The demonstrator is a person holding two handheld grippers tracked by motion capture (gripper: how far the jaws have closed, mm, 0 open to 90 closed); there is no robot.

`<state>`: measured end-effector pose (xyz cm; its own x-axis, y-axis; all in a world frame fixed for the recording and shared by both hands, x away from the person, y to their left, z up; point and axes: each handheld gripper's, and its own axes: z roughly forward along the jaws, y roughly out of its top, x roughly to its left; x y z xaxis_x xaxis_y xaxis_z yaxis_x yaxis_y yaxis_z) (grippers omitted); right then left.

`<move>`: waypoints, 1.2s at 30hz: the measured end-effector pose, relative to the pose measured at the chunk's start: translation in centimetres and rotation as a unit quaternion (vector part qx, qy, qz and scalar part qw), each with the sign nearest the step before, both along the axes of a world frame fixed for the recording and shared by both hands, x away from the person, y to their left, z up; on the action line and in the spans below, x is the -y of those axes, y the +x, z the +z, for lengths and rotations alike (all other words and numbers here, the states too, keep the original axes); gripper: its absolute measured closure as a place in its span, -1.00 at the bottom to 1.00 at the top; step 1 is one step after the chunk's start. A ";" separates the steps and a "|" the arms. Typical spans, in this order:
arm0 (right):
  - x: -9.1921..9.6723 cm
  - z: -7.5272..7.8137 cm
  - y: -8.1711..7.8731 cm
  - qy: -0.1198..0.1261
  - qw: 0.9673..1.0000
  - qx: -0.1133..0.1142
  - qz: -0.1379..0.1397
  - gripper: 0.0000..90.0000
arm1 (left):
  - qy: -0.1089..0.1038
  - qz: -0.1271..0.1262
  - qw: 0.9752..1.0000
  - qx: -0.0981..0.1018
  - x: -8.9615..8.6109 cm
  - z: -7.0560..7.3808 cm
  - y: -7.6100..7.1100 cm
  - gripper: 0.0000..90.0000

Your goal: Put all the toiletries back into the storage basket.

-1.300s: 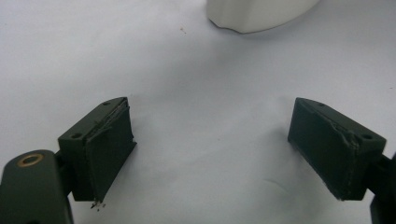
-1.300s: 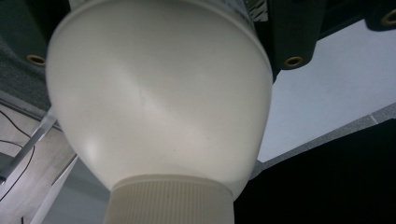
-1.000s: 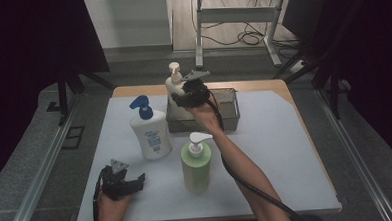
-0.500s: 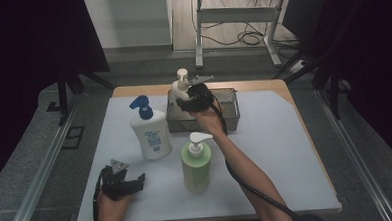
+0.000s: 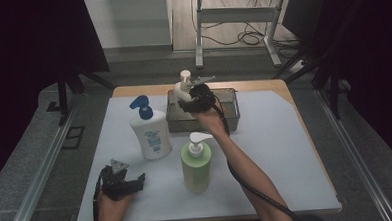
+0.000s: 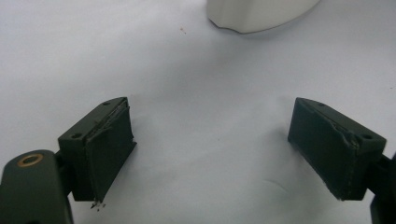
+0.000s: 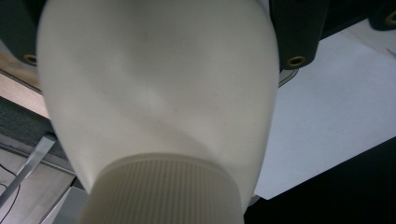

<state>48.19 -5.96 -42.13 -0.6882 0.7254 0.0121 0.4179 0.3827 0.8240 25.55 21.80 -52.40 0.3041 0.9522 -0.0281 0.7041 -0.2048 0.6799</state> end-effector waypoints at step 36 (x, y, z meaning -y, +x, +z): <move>6.5 2.2 -2.5 0.020 0.999 0.013 0.036 -0.45 | -0.002 0.000 1.000 0.001 0.0 0.0 0.0 -0.70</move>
<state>45.70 -12.44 -39.90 -0.7388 0.6736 0.0219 0.3696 0.3778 0.8489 25.55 21.79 -52.42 0.3036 0.9523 -0.0306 0.7029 -0.2022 0.6819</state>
